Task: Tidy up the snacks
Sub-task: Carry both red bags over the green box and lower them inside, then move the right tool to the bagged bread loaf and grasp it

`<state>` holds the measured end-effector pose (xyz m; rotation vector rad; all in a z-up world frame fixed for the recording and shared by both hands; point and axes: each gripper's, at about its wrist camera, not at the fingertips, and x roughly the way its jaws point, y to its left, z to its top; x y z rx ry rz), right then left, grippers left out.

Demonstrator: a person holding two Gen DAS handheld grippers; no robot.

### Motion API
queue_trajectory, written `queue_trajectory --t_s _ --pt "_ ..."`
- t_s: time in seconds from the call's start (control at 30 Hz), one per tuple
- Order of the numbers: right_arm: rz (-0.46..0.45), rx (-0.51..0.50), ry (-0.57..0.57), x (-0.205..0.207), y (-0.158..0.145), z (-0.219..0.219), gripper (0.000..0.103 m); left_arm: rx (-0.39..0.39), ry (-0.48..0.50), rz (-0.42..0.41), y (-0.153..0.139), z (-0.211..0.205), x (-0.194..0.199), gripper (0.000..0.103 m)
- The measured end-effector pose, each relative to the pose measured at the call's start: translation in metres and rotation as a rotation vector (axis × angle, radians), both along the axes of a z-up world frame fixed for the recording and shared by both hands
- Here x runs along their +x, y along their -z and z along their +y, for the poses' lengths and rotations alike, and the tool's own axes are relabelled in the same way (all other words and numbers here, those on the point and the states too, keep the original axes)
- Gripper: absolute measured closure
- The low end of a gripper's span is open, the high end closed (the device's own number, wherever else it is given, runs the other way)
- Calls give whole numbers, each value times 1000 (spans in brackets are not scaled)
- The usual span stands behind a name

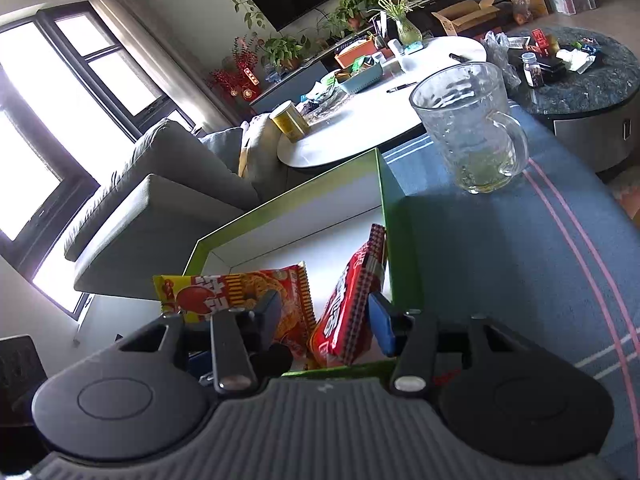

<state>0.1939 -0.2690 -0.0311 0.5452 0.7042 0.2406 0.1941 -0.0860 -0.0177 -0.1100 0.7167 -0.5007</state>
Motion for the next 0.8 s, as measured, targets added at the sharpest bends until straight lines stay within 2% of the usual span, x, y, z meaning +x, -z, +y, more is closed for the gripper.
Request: queue_trajectory --t_s 0.43,0.8 --pt "-32 -20 -17 -36 -19 6 21 -24 -26 3 -6 22 -37 52" --pt "-14 -88 -46 -81 -16 5 21 -36 20 16 -5 29 -90 50"
